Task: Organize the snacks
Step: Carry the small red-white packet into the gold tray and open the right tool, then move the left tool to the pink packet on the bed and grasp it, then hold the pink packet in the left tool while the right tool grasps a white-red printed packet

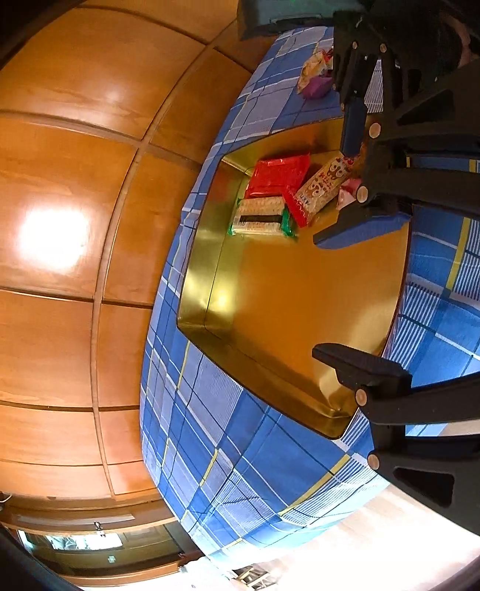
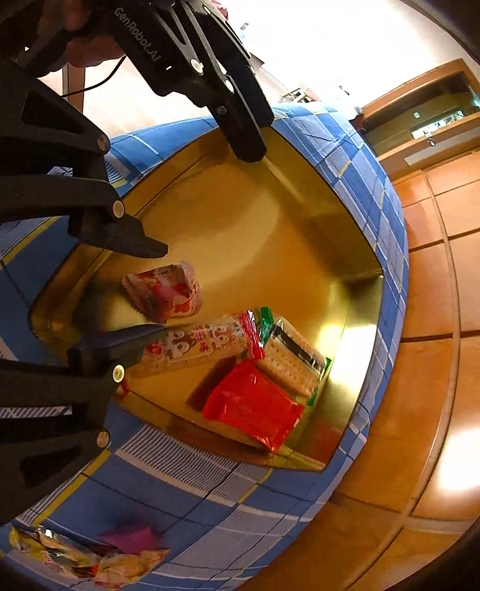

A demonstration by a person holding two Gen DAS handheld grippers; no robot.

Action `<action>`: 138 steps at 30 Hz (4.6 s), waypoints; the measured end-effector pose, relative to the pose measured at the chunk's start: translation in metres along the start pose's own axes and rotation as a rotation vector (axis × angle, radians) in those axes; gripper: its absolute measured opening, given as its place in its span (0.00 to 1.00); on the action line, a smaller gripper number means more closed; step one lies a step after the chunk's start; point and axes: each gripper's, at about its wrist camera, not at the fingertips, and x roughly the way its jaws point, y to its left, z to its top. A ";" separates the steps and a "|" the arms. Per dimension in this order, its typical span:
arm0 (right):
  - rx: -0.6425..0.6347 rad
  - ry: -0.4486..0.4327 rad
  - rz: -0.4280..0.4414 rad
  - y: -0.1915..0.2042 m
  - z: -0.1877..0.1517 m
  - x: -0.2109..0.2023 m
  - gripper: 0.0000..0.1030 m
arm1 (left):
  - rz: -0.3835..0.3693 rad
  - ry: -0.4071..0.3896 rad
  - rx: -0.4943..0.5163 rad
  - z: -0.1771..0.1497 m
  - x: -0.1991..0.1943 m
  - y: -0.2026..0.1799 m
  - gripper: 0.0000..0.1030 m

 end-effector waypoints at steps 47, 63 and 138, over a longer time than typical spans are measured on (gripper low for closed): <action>0.584 -0.155 -0.411 -0.296 -0.139 -0.143 0.37 | -0.346 0.112 0.537 -0.005 -0.003 -0.202 0.66; 0.673 -0.242 -0.296 -0.307 -0.135 -0.160 0.38 | -0.373 0.314 0.738 -0.005 0.113 -0.321 0.71; 0.643 0.154 -0.297 -0.345 -0.138 -0.099 0.32 | -0.447 0.215 0.543 -0.093 0.063 -0.244 0.40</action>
